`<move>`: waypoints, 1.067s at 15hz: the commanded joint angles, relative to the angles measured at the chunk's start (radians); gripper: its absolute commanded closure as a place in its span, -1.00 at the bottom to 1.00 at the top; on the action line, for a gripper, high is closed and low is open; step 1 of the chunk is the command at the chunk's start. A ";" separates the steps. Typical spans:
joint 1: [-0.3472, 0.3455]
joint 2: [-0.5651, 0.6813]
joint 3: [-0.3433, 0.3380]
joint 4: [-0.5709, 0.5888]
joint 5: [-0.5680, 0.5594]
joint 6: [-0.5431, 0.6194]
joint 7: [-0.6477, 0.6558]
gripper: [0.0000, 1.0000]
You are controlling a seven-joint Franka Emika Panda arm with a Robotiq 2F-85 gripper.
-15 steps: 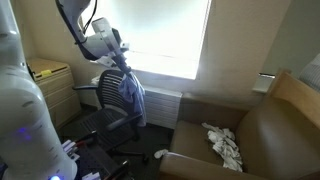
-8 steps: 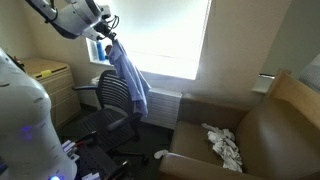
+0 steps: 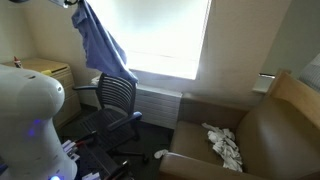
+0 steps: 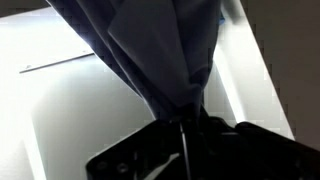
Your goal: Put the blue towel on the seat of the chair
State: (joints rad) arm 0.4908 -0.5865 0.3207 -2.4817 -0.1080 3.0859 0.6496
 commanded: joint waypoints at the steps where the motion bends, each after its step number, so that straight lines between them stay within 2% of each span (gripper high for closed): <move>1: 0.130 -0.130 -0.062 0.001 0.198 -0.085 -0.137 0.97; 4: 0.148 -0.180 -0.089 -0.001 0.322 -0.162 -0.201 0.97; 6: 0.132 -0.184 -0.105 -0.039 0.360 -0.159 -0.250 0.97; 8: 0.137 -0.148 -0.128 -0.125 0.376 -0.069 -0.327 0.97; 10: 0.181 -0.102 -0.165 -0.206 0.386 -0.033 -0.404 0.97; 12: 0.198 -0.053 -0.163 -0.301 0.397 0.063 -0.417 0.97; 14: 0.293 0.028 -0.219 -0.390 0.407 0.216 -0.433 0.97; 15: 0.280 0.152 -0.223 -0.320 0.386 0.258 -0.406 0.97; 16: 0.304 0.207 -0.238 -0.347 0.418 0.330 -0.420 0.97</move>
State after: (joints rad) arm 0.7354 -0.5613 0.1318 -2.8296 0.2658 3.2436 0.2605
